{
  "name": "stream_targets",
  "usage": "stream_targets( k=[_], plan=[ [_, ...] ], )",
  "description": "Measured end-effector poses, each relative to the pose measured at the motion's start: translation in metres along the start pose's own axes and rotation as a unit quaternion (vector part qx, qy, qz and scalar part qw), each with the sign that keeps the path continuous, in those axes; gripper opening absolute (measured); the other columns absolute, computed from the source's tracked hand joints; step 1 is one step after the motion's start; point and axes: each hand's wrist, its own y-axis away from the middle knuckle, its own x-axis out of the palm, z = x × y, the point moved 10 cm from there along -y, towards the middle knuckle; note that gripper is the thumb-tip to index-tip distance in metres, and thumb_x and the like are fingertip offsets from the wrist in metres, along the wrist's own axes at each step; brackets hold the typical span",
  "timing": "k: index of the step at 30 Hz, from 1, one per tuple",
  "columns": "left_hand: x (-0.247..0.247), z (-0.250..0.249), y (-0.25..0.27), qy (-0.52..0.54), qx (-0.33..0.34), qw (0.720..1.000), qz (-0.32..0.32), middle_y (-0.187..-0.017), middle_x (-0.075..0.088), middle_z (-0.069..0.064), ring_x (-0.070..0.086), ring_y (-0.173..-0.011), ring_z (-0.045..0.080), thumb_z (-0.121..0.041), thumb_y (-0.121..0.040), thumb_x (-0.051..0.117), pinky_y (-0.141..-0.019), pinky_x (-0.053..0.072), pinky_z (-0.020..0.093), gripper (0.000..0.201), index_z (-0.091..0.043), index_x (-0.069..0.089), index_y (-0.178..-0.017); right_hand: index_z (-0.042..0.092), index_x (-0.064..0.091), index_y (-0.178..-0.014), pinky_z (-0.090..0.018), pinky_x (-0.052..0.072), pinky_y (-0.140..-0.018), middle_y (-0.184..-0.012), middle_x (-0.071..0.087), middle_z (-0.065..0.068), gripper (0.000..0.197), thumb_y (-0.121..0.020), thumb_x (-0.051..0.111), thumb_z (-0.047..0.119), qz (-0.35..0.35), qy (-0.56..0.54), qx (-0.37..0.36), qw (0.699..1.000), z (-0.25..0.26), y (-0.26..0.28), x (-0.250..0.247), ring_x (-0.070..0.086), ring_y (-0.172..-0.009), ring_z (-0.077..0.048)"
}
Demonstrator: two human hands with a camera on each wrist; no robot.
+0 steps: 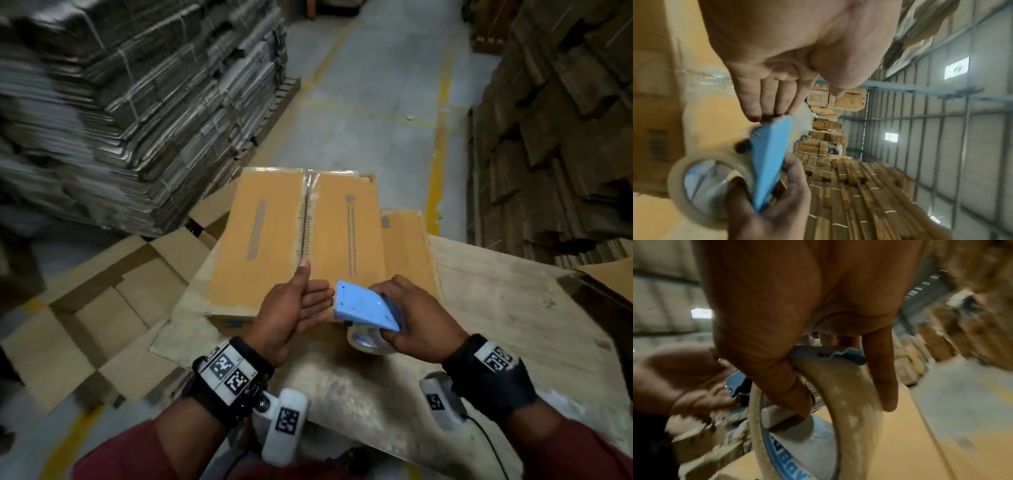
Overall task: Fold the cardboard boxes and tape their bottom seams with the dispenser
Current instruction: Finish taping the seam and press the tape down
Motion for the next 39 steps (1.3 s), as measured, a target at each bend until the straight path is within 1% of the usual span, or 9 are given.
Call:
stream_targets(
  k=[3,6,10,15,18,21,24,30,39],
  plan=[
    [-0.027,-0.019,0.013,0.035,0.013,0.999,0.006,-0.116,0.077,0.007,0.074,-0.105,0.016,-0.07,-0.092,0.049,-0.091,0.056,0.034,0.072,-0.008,0.069,-0.125,0.041,0.044,-0.132,-0.039,0.05,-0.06,-0.119,0.048,0.012,0.066,-0.078,0.061,0.075,-0.004,0.171,-0.027,0.985,0.049,-0.027,0.004,0.064,-0.088,-0.024],
    [-0.065,-0.034,0.026,0.085,0.03,0.996,-0.002,-0.119,0.076,0.007,0.074,-0.108,0.015,-0.064,-0.09,0.055,-0.09,0.055,0.033,0.065,-0.015,0.063,-0.132,0.041,0.041,-0.137,-0.039,0.053,-0.068,-0.124,0.056,0.013,0.064,-0.08,0.063,0.058,-0.002,0.191,-0.053,0.98,0.088,-0.053,0.012,0.062,-0.106,-0.023],
    [-0.12,-0.043,0.026,0.221,-0.004,0.975,0.014,-0.122,0.074,0.014,0.073,-0.11,0.023,-0.053,-0.099,0.053,-0.095,0.054,0.039,0.054,-0.015,0.06,-0.137,0.04,0.052,-0.136,-0.038,0.057,-0.082,-0.129,0.063,0.018,0.063,-0.077,0.066,0.055,-0.021,0.071,-0.074,0.994,0.122,-0.085,0.02,0.064,-0.114,-0.015],
    [-0.17,-0.037,0.015,0.291,-0.055,0.955,-0.009,-0.112,0.078,0.01,0.074,-0.075,0.016,-0.031,-0.099,0.06,-0.078,0.057,0.033,0.038,-0.009,0.064,-0.131,0.035,0.064,-0.126,-0.018,0.051,-0.09,-0.124,0.066,0.024,0.058,-0.073,0.078,0.055,-0.033,-0.099,-0.094,0.99,0.16,-0.113,0.04,0.062,-0.114,0.005],
    [-0.195,-0.033,0.006,0.283,-0.048,0.957,-0.035,-0.11,0.078,0.01,0.074,-0.084,0.018,-0.014,-0.097,0.063,-0.065,0.06,0.028,0.031,-0.01,0.066,-0.128,0.038,0.064,-0.125,-0.013,0.05,-0.088,-0.124,0.065,0.027,0.057,-0.072,0.075,0.056,-0.033,-0.108,-0.1,0.989,0.177,-0.126,0.052,0.06,-0.113,0.009],
    [-0.212,-0.03,-0.001,0.252,-0.03,0.966,-0.055,-0.107,0.079,0.012,0.077,-0.089,0.022,0.002,-0.094,0.066,-0.07,0.06,0.031,0.032,-0.009,0.067,-0.123,0.045,0.062,-0.122,-0.009,0.048,-0.084,-0.123,0.064,0.03,0.052,-0.073,0.074,0.055,-0.032,-0.123,-0.1,0.987,0.189,-0.138,0.059,0.061,-0.11,0.01],
    [-0.222,-0.022,-0.007,0.231,-0.046,0.97,-0.052,-0.106,0.078,0.014,0.076,-0.091,0.026,0.01,-0.095,0.06,-0.079,0.062,0.036,0.032,-0.004,0.067,-0.122,0.05,0.062,-0.122,-0.017,0.053,-0.084,-0.121,0.067,0.028,0.049,-0.075,0.078,0.052,-0.018,-0.125,-0.102,0.987,0.194,-0.145,0.064,0.064,-0.11,0.006],
    [-0.25,-0.01,-0.014,0.191,-0.078,0.977,-0.061,-0.109,0.079,0.011,0.076,-0.104,0.027,0.001,-0.097,0.061,-0.086,0.062,0.042,0.027,-0.006,0.069,-0.121,0.031,0.069,-0.122,-0.023,0.054,-0.083,-0.117,0.07,0.02,0.058,-0.071,0.089,0.012,-0.014,-0.118,-0.074,0.99,0.174,-0.149,0.072,0.065,-0.11,0.0],
    [-0.213,0.007,-0.011,0.144,-0.142,0.979,0.023,-0.103,0.079,0.007,0.075,-0.095,0.029,-0.045,-0.091,0.075,-0.091,0.061,0.047,0.043,-0.008,0.072,-0.113,0.032,0.067,-0.123,-0.011,0.048,-0.083,-0.119,0.067,0.025,0.058,-0.071,0.09,0.017,-0.014,-0.087,-0.067,0.994,0.162,-0.145,0.073,0.06,-0.112,0.008]
  ],
)
